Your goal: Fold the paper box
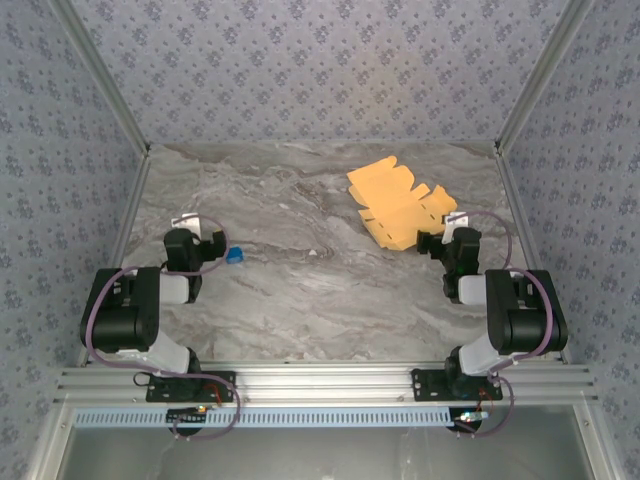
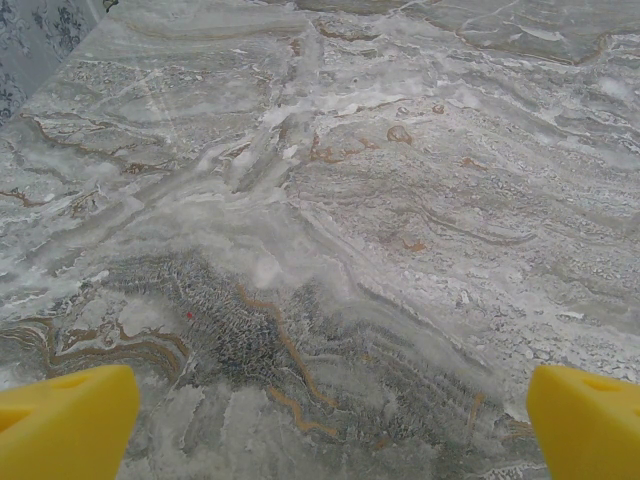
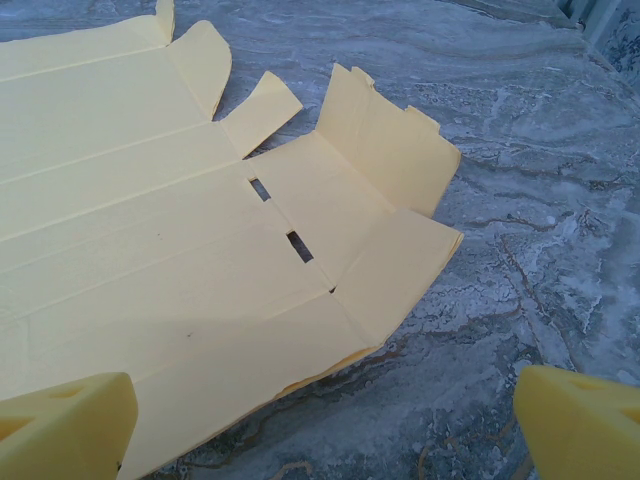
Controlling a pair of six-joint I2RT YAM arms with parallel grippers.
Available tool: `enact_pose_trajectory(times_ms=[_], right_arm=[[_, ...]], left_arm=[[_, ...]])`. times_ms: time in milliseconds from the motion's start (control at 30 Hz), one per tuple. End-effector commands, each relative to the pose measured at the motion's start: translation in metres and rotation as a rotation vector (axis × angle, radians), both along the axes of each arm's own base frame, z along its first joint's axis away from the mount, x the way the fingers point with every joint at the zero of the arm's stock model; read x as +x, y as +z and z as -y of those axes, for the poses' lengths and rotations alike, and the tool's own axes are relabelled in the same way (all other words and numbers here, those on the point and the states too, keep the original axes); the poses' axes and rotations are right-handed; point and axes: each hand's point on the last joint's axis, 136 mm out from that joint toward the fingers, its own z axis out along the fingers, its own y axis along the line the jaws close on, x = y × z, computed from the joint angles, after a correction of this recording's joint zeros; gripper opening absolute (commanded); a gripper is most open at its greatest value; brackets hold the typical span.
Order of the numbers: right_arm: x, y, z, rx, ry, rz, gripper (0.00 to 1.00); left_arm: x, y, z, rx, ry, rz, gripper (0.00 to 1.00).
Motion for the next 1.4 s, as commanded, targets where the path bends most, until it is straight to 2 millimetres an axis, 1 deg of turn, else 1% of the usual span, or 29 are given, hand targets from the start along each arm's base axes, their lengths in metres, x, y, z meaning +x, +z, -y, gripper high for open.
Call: enact_pose_trajectory(times_ms=[0,267,333,433,533,600,633,667,700,733,767,800,900,967,1000,1100,1133,1167,1233,1300,1367], right_arm=[[0.006,0.008,0.002,0.014,-0.006,0.023,0.99],[0.006,0.008,0.002,0.014,-0.007,0.026,0.99],[0.006,0.012,0.005,0.005,-0.031,0.030,0.99],[0.003,0.031,0.012,-0.010,-0.086,0.032,0.99],[-0.010,0.057,0.029,-0.007,-0.198,0.070,0.99],[-0.023,0.072,0.048,0.034,-0.322,0.088,0.99],[-0.029,0.075,0.057,0.055,-0.381,0.075,0.99],[-0.037,0.083,0.066,0.110,-0.459,0.073,0.99],[-0.042,0.087,0.071,0.142,-0.501,0.054,0.99],[-0.046,0.092,0.072,0.170,-0.515,0.042,0.99],[-0.047,0.096,0.067,0.197,-0.501,0.028,0.99],[-0.045,0.099,0.059,0.224,-0.454,0.017,0.99],[-0.039,0.103,0.025,0.296,-0.294,-0.013,0.99],[-0.037,0.098,0.004,0.306,-0.232,-0.054,0.99],[-0.035,0.095,-0.005,0.296,-0.207,-0.084,0.99],[-0.027,0.081,-0.027,0.289,-0.150,-0.178,0.99],[-0.024,0.075,-0.033,0.292,-0.133,-0.207,0.97],[-0.020,0.069,-0.035,0.294,-0.130,-0.238,0.95],[-0.014,0.060,-0.030,0.293,-0.165,-0.283,0.92],[-0.011,0.050,-0.019,0.330,-0.201,-0.308,0.91],[-0.009,0.041,-0.006,0.387,-0.232,-0.330,0.90]], left_arm=[[0.011,0.020,0.000,0.001,-0.012,0.065,0.99],[0.010,0.020,0.000,0.001,-0.012,0.064,0.99],[0.010,0.024,0.002,0.001,-0.022,0.067,0.99],[0.006,0.039,0.004,-0.008,-0.030,0.034,0.99],[0.002,0.057,-0.004,-0.037,0.036,0.013,0.99],[-0.001,0.072,-0.010,-0.082,0.092,0.030,0.99],[-0.003,0.077,-0.011,-0.114,0.115,0.031,0.99],[-0.006,0.083,-0.011,-0.152,0.136,0.032,0.99],[-0.009,0.088,-0.010,-0.200,0.154,0.028,0.99],[-0.012,0.092,-0.009,-0.249,0.170,0.023,0.99],[-0.015,0.094,-0.003,-0.312,0.171,0.005,0.99],[-0.017,0.097,0.008,-0.369,0.131,-0.011,0.99],[-0.025,0.097,0.041,-0.486,0.046,-0.052,0.99],[-0.031,0.095,0.064,-0.502,-0.009,-0.088,0.98],[-0.035,0.094,0.080,-0.496,-0.051,-0.107,0.98],[-0.041,0.091,0.119,-0.445,-0.153,-0.164,0.98],[-0.042,0.091,0.131,-0.427,-0.184,-0.180,0.97],[-0.043,0.090,0.141,-0.408,-0.210,-0.196,0.96],[-0.043,0.092,0.158,-0.384,-0.249,-0.216,0.95],[-0.044,0.093,0.176,-0.372,-0.295,-0.229,0.93],[-0.044,0.093,0.189,-0.359,-0.324,-0.236,0.93]])
